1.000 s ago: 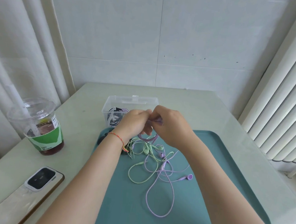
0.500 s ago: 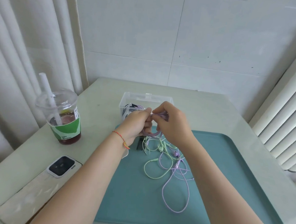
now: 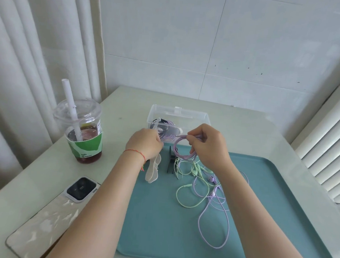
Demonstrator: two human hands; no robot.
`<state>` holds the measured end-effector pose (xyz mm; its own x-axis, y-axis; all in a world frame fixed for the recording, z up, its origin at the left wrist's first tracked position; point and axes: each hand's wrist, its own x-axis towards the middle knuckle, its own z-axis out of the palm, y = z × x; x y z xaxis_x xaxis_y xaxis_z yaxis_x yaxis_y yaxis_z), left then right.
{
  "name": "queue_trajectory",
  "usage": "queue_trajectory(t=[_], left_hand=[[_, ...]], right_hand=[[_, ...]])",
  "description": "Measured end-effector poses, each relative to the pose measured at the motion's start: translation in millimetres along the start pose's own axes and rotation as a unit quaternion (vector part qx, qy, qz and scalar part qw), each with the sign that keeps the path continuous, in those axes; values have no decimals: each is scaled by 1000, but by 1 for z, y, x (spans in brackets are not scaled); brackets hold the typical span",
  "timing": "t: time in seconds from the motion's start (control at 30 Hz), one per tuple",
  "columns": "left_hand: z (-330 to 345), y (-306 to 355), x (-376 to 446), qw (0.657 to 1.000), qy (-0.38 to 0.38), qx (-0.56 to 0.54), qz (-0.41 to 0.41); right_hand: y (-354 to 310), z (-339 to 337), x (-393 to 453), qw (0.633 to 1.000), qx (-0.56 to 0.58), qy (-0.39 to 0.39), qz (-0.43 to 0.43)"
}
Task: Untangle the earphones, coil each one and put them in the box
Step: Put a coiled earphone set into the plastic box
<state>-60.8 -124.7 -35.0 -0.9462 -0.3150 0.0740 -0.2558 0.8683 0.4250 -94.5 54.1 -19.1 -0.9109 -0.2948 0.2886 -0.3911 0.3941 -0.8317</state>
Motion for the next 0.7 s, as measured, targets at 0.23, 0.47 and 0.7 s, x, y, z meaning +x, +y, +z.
queue_trajectory(t=[0.23,0.47,0.7], left_hand=[[11,8,-3,998,-49,7,50],[-3,10,-12,987,-122,109,-1],[-5,11,-13,984,-132,117,21]], right_hand=[[1,2,-6,1000,-7,-4,5],[2,0,-7,1000,27,0,12],[-3,-5,-6,999,51,-3,15]])
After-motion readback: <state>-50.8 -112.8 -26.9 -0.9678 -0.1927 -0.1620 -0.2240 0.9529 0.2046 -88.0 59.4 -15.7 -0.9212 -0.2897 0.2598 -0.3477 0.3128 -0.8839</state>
